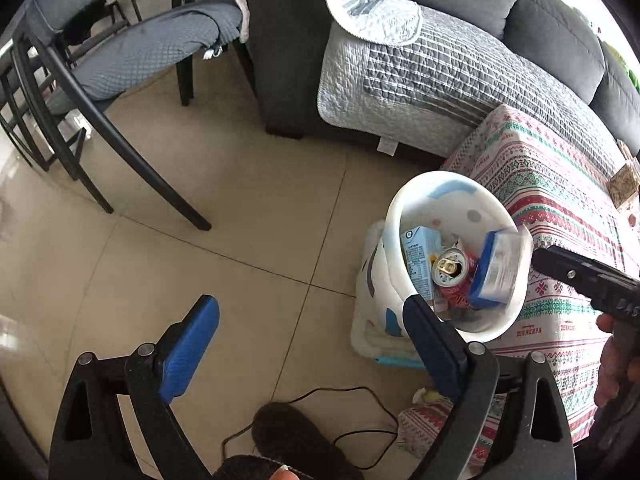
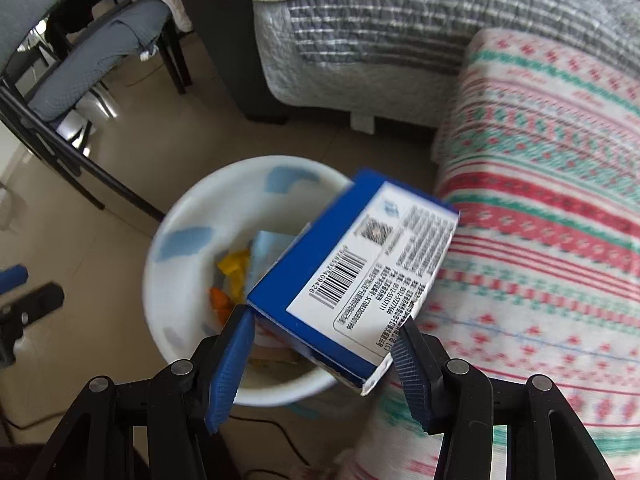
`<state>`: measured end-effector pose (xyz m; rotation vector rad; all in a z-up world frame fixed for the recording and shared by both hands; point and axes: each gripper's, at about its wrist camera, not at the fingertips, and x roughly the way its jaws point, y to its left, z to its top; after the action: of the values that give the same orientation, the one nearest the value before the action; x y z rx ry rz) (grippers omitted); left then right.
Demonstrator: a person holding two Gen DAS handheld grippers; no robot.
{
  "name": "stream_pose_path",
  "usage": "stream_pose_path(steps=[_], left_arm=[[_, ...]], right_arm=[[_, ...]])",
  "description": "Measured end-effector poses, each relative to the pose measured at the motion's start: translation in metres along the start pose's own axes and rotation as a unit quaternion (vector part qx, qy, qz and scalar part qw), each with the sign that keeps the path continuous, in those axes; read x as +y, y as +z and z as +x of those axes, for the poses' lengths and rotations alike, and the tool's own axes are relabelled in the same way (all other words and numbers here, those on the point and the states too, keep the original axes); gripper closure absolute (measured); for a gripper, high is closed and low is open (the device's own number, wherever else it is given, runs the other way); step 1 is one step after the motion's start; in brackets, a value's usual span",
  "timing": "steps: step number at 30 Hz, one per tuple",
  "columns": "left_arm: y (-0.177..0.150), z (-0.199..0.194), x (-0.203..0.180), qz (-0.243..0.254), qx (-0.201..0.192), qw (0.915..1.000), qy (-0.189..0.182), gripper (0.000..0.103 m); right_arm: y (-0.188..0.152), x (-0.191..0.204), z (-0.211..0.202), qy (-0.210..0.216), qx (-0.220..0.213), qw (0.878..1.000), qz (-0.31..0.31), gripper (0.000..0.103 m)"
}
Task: Collect trash
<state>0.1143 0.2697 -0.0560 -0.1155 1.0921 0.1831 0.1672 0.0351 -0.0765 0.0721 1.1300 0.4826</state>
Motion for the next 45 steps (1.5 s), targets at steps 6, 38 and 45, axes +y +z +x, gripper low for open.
stream_pose_path(steps=[6, 38, 45], left_arm=[[-0.003, -0.004, -0.017, 0.012, -0.001, 0.9998, -0.014, 0.008], [-0.105, -0.106, -0.203, 0.111, -0.085, 0.9821, -0.126, 0.000], [-0.129, -0.120, -0.225, 0.136, -0.113, 0.9783, -0.107, 0.000]], right_arm=[[0.006, 0.007, -0.005, 0.034, -0.015, 0.999, 0.012, 0.028], [-0.158, -0.096, -0.219, -0.188, -0.151, 0.970, 0.039, 0.011], [-0.188, -0.100, -0.234, -0.209, -0.173, 0.961, 0.057, 0.002]])
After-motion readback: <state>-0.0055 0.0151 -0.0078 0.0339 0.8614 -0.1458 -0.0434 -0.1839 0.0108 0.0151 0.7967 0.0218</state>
